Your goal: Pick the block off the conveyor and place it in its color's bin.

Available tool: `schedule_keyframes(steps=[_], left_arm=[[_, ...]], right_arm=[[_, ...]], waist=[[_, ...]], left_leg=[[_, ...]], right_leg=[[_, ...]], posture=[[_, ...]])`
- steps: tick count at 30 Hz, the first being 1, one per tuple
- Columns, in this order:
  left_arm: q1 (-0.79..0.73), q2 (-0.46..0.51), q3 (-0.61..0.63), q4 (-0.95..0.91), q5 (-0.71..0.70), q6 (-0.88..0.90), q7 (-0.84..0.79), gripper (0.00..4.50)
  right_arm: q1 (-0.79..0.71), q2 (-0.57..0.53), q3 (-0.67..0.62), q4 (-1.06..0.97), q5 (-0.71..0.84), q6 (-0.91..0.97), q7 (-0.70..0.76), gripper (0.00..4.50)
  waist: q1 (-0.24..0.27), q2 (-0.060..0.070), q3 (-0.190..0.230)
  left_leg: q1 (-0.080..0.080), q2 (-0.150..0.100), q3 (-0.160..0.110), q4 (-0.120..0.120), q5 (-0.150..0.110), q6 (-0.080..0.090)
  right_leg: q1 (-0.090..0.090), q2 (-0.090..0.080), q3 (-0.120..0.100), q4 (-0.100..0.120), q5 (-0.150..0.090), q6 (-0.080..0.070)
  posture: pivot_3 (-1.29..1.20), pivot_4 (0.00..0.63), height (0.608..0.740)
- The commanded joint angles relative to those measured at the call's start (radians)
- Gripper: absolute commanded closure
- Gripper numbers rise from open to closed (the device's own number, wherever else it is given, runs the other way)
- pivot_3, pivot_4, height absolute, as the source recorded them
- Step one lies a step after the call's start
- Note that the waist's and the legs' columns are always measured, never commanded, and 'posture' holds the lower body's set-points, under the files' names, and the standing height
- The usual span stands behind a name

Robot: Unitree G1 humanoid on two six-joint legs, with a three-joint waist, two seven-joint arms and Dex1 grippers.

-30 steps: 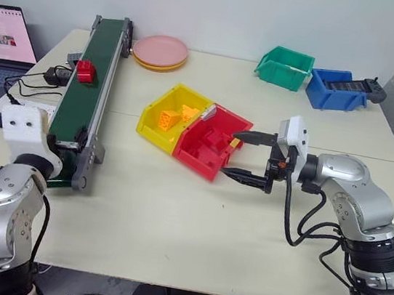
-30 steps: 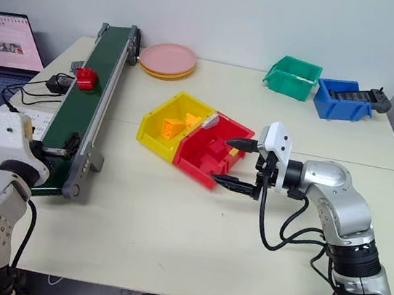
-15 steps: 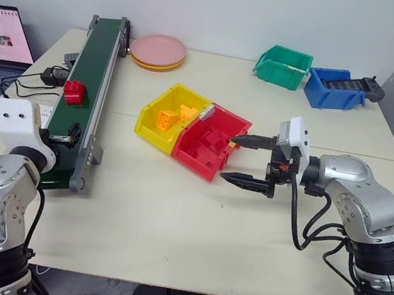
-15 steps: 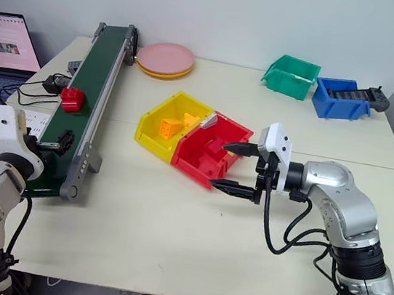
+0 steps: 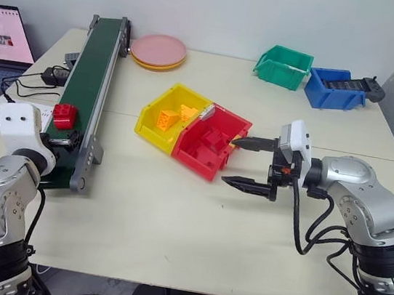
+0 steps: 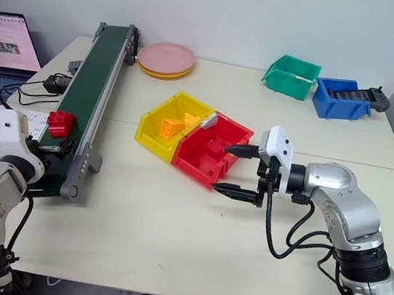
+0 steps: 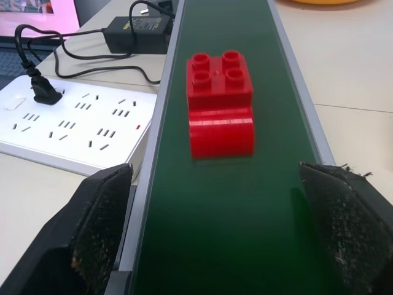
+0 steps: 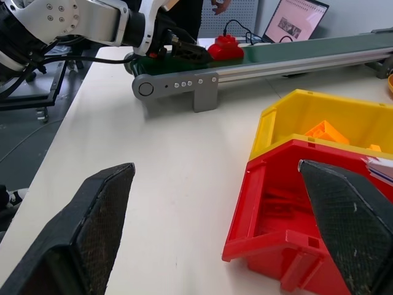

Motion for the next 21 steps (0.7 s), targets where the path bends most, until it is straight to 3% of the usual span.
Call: schedule_keyframes(steps=[1,6,14,21], left_arm=[[-0.014,-0.004,0.023,-0.02,-0.011,0.014,0.011,0.44],[-0.01,-0.009,0.018,-0.039,-0.019,0.032,0.011,1.38],[0.061,-0.096,-0.007,-0.285,-0.026,0.137,0.087,2.92],[0.001,-0.047,-0.076,-0.344,-0.004,0.125,0.077,2.97]], right_arm=[[0.0,-0.012,-0.019,-0.043,0.004,-0.02,0.009,0.0],[0.001,-0.014,-0.021,-0.048,0.005,-0.018,0.01,0.0],[-0.021,-0.016,-0.029,-0.047,0.02,-0.011,0.017,0.0],[-0.037,-0.017,-0.028,-0.04,0.012,-0.017,0.019,0.0]], waist=[[0.0,0.0,0.0],[0.0,0.0,0.0],[0.0,0.0,0.0],[0.001,0.0,0.0]], left_leg=[[0.0,0.0,0.0,0.0,0.0,0.0],[0.0,0.0,0.0,0.0,0.0,0.0],[-0.001,0.0,0.0,0.0,0.0,0.0],[-0.001,-0.001,0.0,0.0,0.0,0.0]], right_leg=[[0.0,0.0,0.0,0.0,0.0,0.0],[0.0,0.0,0.0,0.0,0.0,0.0],[0.0,-0.001,0.0,-0.001,0.0,0.001],[0.0,-0.001,0.0,-0.001,0.001,0.001]], posture=[[0.0,0.15,0.74],[0.0,0.15,0.74],[0.0,0.15,0.74],[0.0,0.15,0.74]])
